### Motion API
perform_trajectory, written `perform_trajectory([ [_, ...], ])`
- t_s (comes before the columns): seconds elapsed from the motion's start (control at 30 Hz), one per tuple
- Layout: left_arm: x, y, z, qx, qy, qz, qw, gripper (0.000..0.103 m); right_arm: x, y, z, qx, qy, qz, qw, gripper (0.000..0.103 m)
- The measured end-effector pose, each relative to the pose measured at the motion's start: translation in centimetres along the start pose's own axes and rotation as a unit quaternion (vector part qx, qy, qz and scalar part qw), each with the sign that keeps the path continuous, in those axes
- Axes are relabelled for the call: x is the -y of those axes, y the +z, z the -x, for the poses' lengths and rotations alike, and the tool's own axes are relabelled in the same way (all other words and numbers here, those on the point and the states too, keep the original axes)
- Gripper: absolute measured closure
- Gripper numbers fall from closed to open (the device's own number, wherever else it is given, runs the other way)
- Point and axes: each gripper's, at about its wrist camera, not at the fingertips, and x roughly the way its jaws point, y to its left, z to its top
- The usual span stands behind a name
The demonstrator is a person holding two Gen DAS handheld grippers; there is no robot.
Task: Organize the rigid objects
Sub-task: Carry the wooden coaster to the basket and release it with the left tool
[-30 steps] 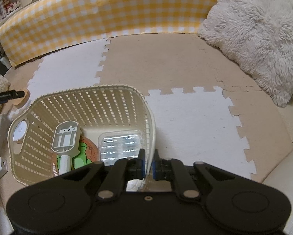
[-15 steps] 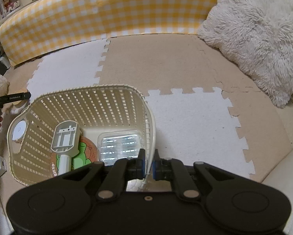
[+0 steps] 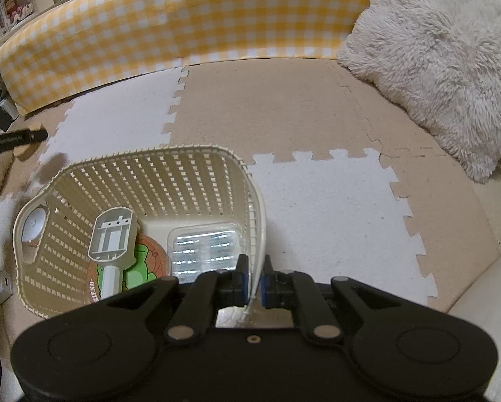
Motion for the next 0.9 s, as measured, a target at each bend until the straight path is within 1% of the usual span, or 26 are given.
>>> perform_trajectory([
  [0.13, 2.3, 1.0, 2.2, -0.004, -0.028, -0.015, 0.9995, 0.035, 0.1, 0.0, 0.0, 0.0, 0.002, -0.003, 1.0, 0.096],
  [0.23, 4.1, 1.2, 3.6, -0.015, -0.054, -0.019, 0.9982, 0.035, 0.2, 0.0, 0.0, 0.0, 0.005, -0.006, 1.0, 0.096],
  [0.37, 7.2, 1.1, 5.5, -0.028, -0.092, -0.043, 0.9944, 0.035, 0.4, 0.0, 0.0, 0.0, 0.011, -0.011, 1.0, 0.096],
  [0.53, 11.5, 0.4, 8.0, -0.038, -0.155, -0.075, 0.9844, 0.035, 0.5, 0.0, 0.0, 0.0, 0.013, -0.015, 1.0, 0.096],
  [0.6, 13.2, 0.0, 8.8, -0.042, -0.181, -0.084, 0.979, 0.035, 0.4, 0.0, -0.1, -0.001, 0.013, -0.015, 1.0, 0.096],
  [0.7, 15.1, -1.0, 9.0, -0.058, -0.214, -0.086, 0.9714, 0.035, 0.4, 0.0, -0.1, -0.001, 0.011, -0.014, 1.0, 0.096],
  [0.8, 16.6, -2.2, 8.6, -0.077, -0.235, -0.084, 0.9653, 0.035, 0.4, 0.0, -0.1, -0.001, 0.01, -0.013, 1.0, 0.096],
  [0.9, 17.4, -3.3, 7.5, -0.099, -0.252, -0.064, 0.9606, 0.035, 0.3, -0.1, 0.0, -0.001, 0.01, -0.012, 1.0, 0.096],
])
